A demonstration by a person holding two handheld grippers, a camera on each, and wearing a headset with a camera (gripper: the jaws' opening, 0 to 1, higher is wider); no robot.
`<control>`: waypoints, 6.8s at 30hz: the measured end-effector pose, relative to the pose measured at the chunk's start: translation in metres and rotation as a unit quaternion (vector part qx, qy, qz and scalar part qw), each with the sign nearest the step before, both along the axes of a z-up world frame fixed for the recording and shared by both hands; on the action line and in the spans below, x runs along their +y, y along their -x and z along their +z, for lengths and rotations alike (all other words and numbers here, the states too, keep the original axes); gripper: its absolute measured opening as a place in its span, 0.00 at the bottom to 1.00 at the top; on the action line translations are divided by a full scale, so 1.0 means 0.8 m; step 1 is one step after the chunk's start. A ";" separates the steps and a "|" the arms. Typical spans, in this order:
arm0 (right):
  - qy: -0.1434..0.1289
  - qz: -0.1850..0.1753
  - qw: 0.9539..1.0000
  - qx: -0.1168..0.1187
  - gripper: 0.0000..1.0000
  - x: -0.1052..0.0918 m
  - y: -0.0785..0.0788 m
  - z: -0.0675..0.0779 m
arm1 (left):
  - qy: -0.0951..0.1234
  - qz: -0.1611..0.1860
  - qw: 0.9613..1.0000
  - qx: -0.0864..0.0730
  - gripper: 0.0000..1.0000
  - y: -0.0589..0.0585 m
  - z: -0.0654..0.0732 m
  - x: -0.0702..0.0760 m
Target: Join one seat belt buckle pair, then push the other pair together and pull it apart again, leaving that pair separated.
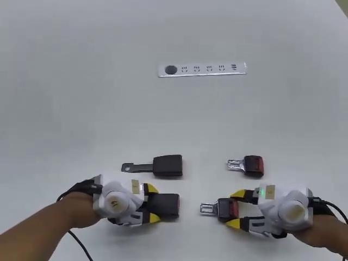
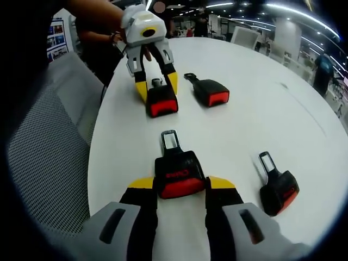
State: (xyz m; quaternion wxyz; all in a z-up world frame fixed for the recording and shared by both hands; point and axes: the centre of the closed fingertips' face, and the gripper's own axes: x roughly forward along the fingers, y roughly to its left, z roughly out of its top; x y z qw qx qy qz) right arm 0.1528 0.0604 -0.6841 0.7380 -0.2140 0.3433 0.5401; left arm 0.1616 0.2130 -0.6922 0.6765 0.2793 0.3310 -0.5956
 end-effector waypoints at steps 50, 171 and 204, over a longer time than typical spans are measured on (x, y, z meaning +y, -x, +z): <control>-0.029 0.007 1.000 0.002 0.32 0.100 -0.006 -0.023 | -0.026 0.001 1.000 0.007 0.34 0.008 -0.001 0.003; -0.087 -0.036 0.994 -0.046 0.73 0.107 -0.015 0.046 | 0.003 0.059 0.998 0.021 0.73 -0.002 0.025 -0.004; -0.094 -0.111 0.986 -0.084 0.85 -0.045 -0.099 0.086 | 0.018 0.050 0.996 -0.067 0.95 -0.080 0.104 -0.026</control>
